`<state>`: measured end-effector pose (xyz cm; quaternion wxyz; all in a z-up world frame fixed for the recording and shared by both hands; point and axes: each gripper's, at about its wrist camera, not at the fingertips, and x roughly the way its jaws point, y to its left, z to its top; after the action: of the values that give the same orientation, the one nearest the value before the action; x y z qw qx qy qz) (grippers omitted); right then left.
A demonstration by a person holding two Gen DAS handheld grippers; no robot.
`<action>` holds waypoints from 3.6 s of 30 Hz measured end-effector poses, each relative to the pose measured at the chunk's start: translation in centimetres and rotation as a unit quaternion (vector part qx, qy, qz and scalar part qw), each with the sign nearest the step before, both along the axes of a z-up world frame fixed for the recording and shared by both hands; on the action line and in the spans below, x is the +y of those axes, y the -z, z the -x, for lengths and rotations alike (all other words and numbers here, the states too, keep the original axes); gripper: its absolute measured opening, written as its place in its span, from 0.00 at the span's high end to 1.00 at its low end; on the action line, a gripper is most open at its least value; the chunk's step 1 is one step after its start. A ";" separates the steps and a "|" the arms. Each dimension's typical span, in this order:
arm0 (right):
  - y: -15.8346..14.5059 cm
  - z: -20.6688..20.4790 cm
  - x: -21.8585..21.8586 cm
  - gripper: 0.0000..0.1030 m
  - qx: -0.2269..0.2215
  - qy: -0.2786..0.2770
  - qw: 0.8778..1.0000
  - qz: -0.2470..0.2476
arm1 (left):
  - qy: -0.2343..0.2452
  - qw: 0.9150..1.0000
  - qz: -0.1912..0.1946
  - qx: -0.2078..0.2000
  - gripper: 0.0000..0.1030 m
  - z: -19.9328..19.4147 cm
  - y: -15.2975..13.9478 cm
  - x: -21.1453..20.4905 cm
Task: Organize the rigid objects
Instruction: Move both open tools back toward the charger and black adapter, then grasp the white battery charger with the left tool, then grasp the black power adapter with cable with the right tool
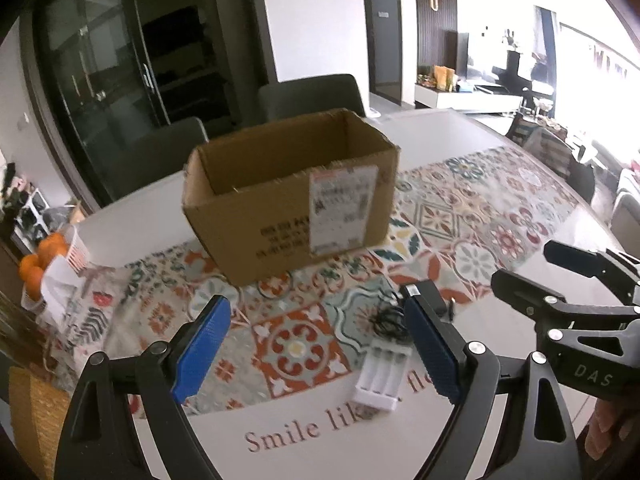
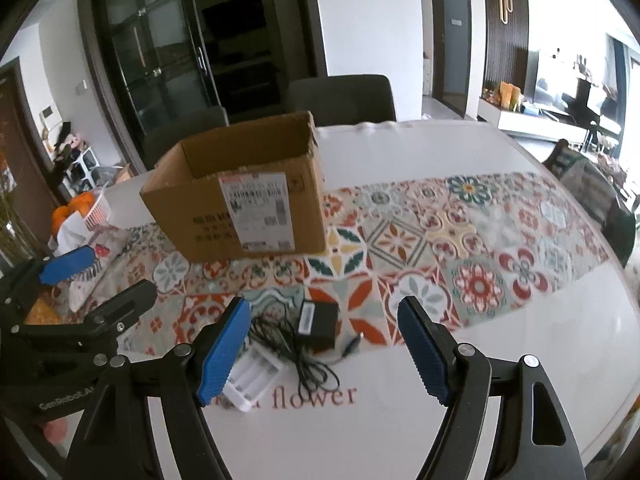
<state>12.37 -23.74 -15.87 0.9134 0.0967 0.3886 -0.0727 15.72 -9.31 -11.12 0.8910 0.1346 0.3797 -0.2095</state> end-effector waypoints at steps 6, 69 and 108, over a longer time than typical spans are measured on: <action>2.0 1.4 -0.2 0.26 0.018 0.011 1.000 -0.005 | 0.019 1.000 0.003 0.023 0.14 1.1 2.2 -0.3; 10.9 3.4 0.2 0.26 0.072 0.055 0.996 0.013 | 0.106 0.991 0.013 0.079 0.53 1.0 13.0 -1.9; 13.1 -7.1 1.3 0.57 0.048 -0.003 0.999 0.008 | 0.005 0.999 0.011 0.039 0.53 -5.1 11.0 1.3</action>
<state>19.52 -22.42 -28.93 0.8947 0.0844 0.4318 -0.0772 20.78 -8.00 -22.13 0.8758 0.1186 0.4111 -0.2233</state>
